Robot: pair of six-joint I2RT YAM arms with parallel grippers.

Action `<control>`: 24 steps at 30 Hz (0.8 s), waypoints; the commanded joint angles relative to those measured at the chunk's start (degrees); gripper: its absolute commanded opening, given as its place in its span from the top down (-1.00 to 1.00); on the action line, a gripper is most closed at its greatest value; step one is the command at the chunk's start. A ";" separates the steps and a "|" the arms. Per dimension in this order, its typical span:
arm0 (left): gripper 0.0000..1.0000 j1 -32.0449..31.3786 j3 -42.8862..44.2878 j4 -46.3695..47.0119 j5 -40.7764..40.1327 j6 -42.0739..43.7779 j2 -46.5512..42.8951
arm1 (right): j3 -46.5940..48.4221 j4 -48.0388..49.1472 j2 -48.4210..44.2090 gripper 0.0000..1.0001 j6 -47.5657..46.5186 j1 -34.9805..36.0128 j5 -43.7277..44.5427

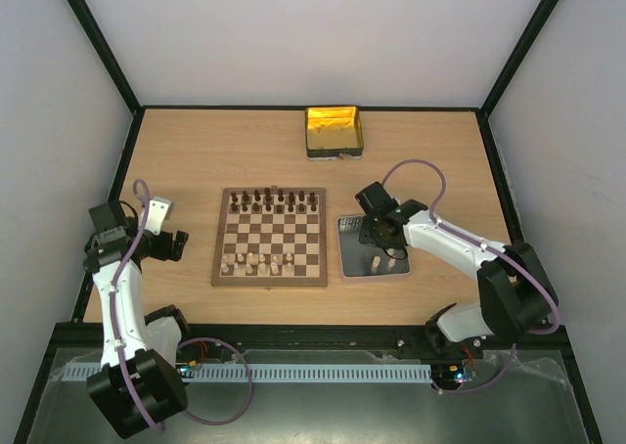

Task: Set up the chess pieces on the board
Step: Pick up the chess piece from the storage box, then place the chess piece on the chessboard.

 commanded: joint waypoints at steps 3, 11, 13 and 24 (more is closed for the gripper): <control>-0.98 -0.43 -0.64 0.03 0.29 -0.11 0.26 | 7.27 -6.25 -1.23 0.90 0.88 5.45 5.16; -0.98 -0.77 -0.66 0.25 -0.28 -0.46 -0.32 | 19.02 -8.56 6.72 0.90 5.49 20.32 6.54; -0.98 -0.81 -0.73 0.33 -0.32 -0.53 -0.60 | 20.57 -8.30 9.52 0.90 5.70 22.67 6.66; -0.98 -0.79 -0.79 0.37 -0.28 -0.57 -0.67 | 24.06 -5.03 18.70 0.89 6.00 27.87 4.07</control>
